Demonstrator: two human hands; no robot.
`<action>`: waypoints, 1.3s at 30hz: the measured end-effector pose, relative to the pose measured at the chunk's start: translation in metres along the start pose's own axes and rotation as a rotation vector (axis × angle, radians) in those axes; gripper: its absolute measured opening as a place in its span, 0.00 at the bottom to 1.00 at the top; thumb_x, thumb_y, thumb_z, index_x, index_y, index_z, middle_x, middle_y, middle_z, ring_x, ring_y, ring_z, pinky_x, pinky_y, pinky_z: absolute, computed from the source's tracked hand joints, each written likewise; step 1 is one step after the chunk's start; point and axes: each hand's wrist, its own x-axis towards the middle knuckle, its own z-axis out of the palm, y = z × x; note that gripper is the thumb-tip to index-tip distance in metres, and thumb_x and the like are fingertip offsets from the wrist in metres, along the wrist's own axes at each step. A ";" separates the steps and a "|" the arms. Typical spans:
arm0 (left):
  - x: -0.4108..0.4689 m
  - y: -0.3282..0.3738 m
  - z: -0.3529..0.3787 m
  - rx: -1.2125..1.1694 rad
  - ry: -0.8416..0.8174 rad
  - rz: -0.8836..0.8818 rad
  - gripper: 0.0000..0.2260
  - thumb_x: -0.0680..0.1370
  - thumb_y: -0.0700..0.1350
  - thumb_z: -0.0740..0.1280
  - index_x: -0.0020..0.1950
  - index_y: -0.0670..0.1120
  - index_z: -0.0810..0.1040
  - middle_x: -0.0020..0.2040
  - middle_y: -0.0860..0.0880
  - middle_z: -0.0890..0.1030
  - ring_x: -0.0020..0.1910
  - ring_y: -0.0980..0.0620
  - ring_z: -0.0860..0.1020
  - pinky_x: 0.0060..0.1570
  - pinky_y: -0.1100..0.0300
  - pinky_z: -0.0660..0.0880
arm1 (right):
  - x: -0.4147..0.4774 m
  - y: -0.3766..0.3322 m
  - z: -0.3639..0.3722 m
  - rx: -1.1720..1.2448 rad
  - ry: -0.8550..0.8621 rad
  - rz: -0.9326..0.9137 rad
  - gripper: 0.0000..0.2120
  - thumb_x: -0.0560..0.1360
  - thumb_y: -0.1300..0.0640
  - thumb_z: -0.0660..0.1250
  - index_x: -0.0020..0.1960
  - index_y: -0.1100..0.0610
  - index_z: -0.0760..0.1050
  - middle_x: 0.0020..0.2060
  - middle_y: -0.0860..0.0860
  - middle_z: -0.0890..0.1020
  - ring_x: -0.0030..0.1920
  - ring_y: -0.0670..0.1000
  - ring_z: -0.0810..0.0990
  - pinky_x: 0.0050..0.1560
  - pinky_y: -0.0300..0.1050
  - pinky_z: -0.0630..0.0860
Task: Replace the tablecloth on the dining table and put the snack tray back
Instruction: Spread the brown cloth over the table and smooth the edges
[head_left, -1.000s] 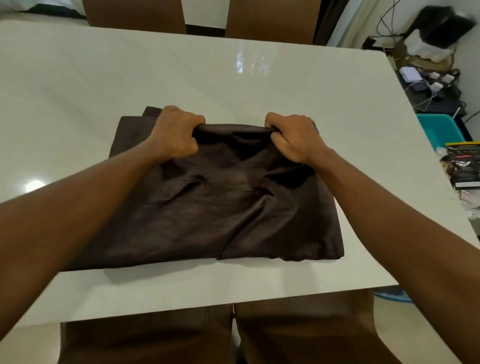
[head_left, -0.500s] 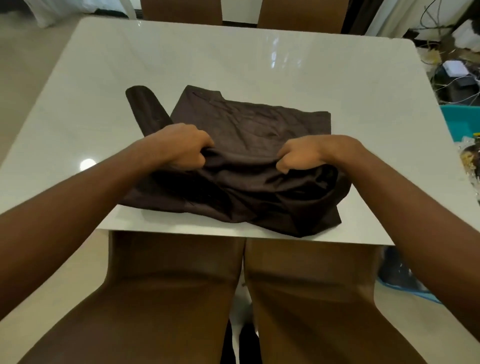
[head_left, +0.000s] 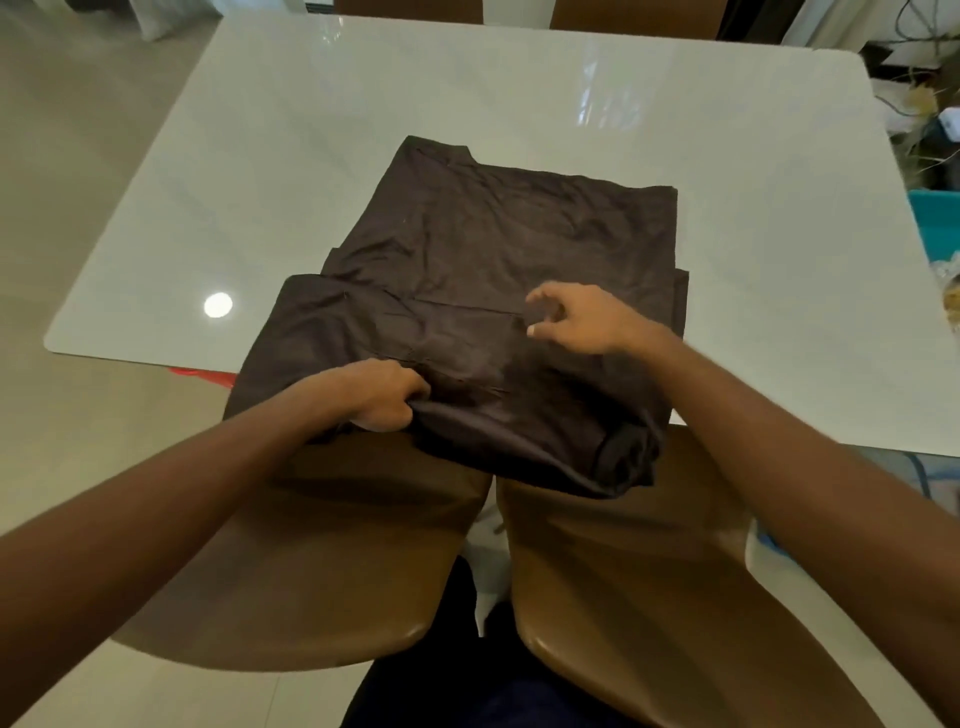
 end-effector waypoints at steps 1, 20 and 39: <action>0.002 0.000 0.005 -0.021 0.002 0.010 0.09 0.76 0.43 0.62 0.54 0.55 0.75 0.56 0.47 0.79 0.50 0.48 0.77 0.53 0.50 0.75 | 0.011 0.006 0.010 -0.092 0.125 -0.019 0.28 0.78 0.42 0.68 0.75 0.49 0.68 0.67 0.55 0.76 0.66 0.58 0.76 0.65 0.54 0.74; 0.133 -0.078 -0.010 -0.150 0.432 -0.298 0.31 0.77 0.73 0.45 0.79 0.67 0.42 0.82 0.53 0.39 0.79 0.41 0.37 0.70 0.27 0.41 | 0.122 0.034 0.059 -0.223 0.158 0.197 0.41 0.67 0.16 0.42 0.77 0.28 0.38 0.80 0.45 0.33 0.79 0.57 0.30 0.70 0.74 0.30; 0.235 -0.129 -0.108 -0.157 0.637 -0.283 0.29 0.79 0.70 0.40 0.79 0.66 0.39 0.81 0.53 0.38 0.79 0.39 0.34 0.69 0.27 0.36 | 0.250 0.046 -0.018 -0.281 0.417 0.150 0.37 0.71 0.18 0.41 0.77 0.28 0.46 0.82 0.46 0.44 0.81 0.56 0.38 0.72 0.73 0.33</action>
